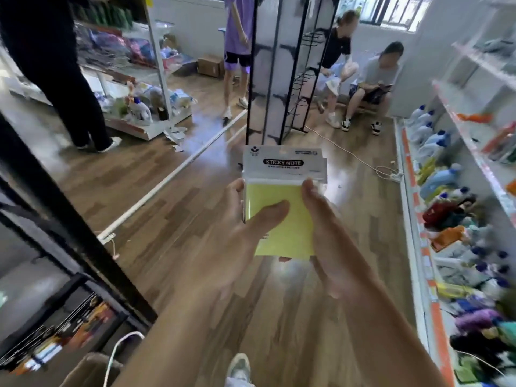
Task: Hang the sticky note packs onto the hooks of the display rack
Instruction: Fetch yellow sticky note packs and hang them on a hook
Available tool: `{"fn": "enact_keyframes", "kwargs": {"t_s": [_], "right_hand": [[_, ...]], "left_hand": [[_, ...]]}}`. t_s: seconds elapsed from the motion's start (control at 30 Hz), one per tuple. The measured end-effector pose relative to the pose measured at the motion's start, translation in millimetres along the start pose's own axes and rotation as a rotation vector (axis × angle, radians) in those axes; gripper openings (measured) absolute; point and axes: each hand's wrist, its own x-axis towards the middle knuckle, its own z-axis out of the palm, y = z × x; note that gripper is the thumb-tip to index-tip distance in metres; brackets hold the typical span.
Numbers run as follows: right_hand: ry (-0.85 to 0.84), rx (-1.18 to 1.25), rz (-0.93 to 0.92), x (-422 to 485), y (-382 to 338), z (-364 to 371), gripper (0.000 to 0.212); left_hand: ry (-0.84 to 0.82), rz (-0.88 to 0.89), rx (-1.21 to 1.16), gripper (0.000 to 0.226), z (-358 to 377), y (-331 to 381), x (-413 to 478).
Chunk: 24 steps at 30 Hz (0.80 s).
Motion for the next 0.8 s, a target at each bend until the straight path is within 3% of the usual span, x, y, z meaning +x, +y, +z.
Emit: {"fn": "enact_keyframes", "kwargs": {"t_s": [0.27,0.4,0.8], "right_hand": [[0.144,-0.006,0.010,118,-6,-59,0.060],[0.171,0.061,0.005,162,-6,-94,0.042],[0.073,0.123,0.019,322,-8,-242,0.042]], "left_hand": [[-0.134,-0.026,0.010,0.069,22,-6,147],[-0.172,-0.087,-0.052,0.078,42,-21,206],[-0.189,-0.133,-0.007,0.083,131,-57,401]]}}
